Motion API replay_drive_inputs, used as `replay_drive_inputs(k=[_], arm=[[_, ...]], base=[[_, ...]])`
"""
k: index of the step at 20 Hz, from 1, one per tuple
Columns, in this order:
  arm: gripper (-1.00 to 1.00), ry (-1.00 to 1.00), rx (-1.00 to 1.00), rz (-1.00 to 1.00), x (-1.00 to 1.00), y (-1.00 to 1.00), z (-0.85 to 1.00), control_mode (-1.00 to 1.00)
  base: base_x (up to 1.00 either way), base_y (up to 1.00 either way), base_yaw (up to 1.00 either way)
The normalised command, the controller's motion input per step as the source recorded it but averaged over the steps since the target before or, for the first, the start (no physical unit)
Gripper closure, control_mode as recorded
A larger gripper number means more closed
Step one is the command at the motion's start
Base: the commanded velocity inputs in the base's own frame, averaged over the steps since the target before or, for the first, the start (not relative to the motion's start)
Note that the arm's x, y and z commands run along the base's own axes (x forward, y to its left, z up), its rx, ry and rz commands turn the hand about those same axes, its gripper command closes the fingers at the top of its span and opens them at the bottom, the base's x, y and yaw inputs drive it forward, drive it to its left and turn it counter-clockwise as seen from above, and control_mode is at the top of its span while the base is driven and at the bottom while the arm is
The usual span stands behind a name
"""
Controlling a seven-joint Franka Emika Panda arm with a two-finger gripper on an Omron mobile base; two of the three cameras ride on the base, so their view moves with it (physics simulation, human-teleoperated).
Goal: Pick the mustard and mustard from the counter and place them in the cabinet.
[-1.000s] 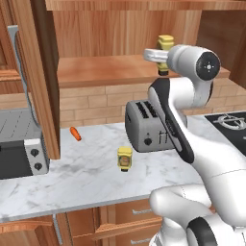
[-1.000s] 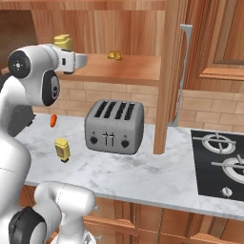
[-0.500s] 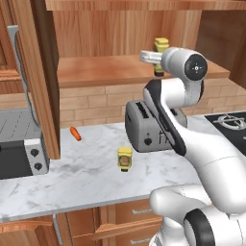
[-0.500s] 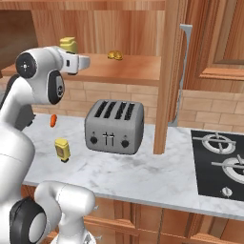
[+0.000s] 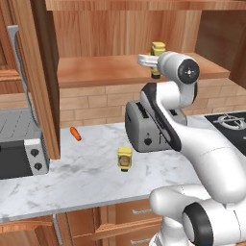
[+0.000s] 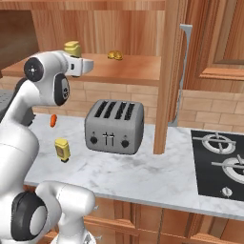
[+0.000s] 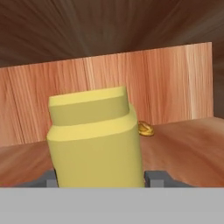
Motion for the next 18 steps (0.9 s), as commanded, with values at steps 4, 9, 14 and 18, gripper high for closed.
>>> replay_drive_inputs(k=[4, 9, 14, 18], arm=[[1.0, 0.0, 0.0, -0.02, 0.32, 0.03, 0.0, -1.0], [1.0, 0.0, 0.0, -0.03, 0.34, 0.03, 0.0, -1.0], [1.0, 0.0, 0.0, -0.03, 0.34, 0.04, -0.02, -1.0], [1.0, 0.01, 0.0, 0.0, 0.23, 0.0, -0.16, -1.0]], base=[[0.0, 0.0, 0.0], [0.0, 0.0, 0.0], [0.0, 0.0, 0.0], [0.0, 0.0, 0.0]])
